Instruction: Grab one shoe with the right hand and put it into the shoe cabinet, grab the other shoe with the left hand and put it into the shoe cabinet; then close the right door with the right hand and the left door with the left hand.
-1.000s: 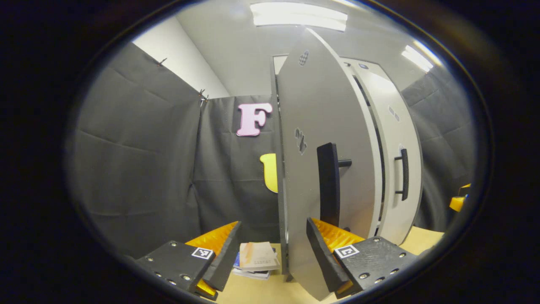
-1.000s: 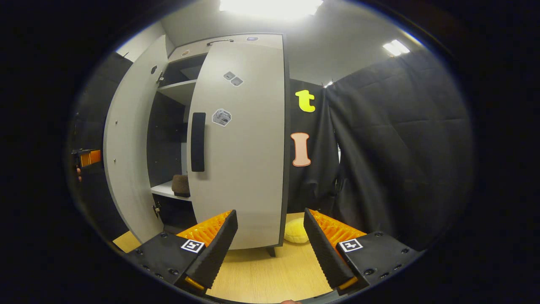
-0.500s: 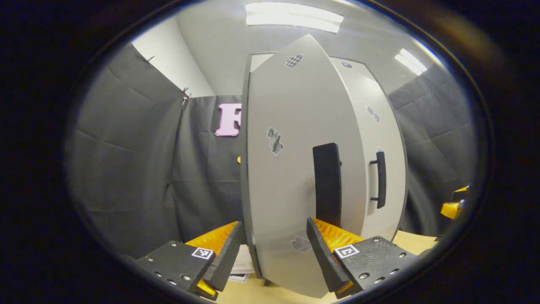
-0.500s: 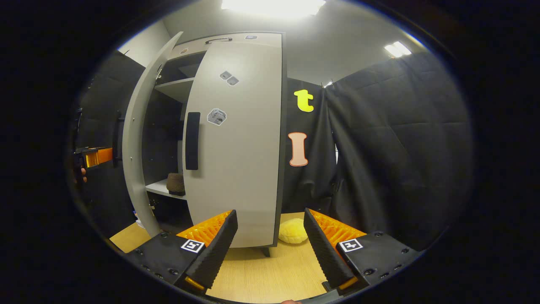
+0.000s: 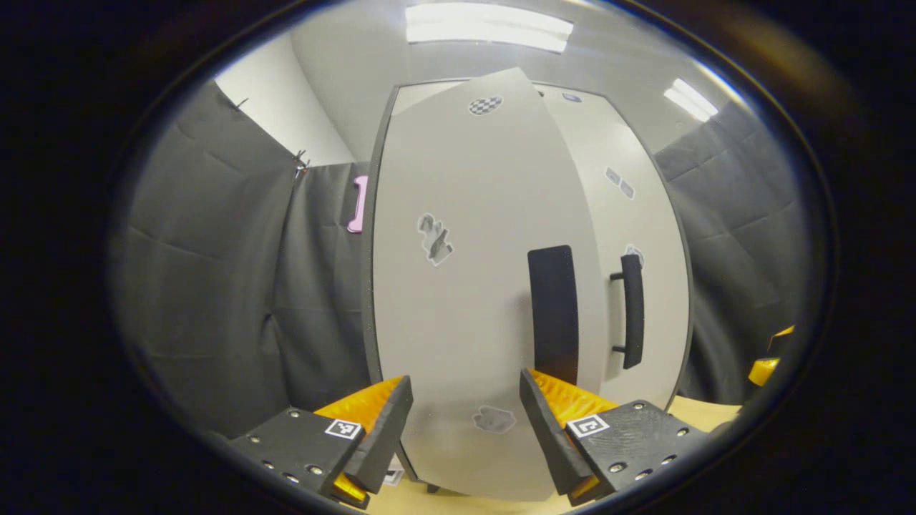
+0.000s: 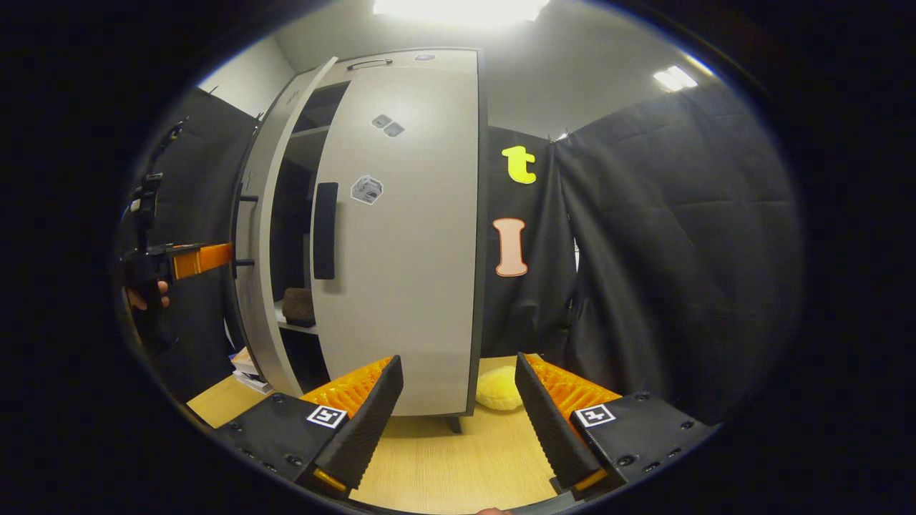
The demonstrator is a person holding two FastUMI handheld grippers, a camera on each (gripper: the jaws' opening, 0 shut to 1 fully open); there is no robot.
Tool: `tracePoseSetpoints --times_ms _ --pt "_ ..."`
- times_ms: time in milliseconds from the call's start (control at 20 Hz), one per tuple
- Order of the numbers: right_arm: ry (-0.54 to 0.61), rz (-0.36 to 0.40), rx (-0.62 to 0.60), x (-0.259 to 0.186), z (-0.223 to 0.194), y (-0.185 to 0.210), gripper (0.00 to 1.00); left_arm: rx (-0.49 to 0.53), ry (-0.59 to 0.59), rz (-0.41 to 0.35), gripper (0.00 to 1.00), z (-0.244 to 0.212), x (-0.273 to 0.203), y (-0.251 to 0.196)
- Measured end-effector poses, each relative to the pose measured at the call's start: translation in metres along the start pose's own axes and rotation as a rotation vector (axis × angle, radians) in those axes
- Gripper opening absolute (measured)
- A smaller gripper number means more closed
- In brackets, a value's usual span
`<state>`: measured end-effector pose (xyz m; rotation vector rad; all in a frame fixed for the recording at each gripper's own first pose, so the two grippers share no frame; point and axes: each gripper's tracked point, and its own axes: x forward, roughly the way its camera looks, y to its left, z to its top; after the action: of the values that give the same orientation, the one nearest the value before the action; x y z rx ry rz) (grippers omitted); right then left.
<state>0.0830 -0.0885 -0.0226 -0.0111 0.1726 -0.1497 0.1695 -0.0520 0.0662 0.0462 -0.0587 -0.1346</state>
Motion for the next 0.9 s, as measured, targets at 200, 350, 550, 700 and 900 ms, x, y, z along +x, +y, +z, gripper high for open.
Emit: tracePoseSetpoints --times_ms 200,350,550,700,900 --pt "-0.034 0.028 -0.001 -0.004 0.017 0.006 1.00 -0.002 -0.002 -0.004 0.88 0.006 -0.007 0.005" --pt "-0.066 0.052 -0.001 -0.010 0.033 0.014 0.97 0.019 -0.021 0.001 0.94 0.013 -0.032 0.013" --pt "-0.088 0.087 0.000 -0.030 0.044 0.024 1.00 0.028 -0.014 0.014 0.90 0.015 -0.069 0.029" --pt "-0.104 0.099 0.000 -0.044 0.050 0.028 0.99 0.031 -0.015 0.030 0.95 0.017 -0.096 0.045" --pt "-0.117 0.110 -0.005 -0.059 0.055 0.032 0.99 0.026 -0.009 0.054 0.95 0.015 -0.131 0.067"
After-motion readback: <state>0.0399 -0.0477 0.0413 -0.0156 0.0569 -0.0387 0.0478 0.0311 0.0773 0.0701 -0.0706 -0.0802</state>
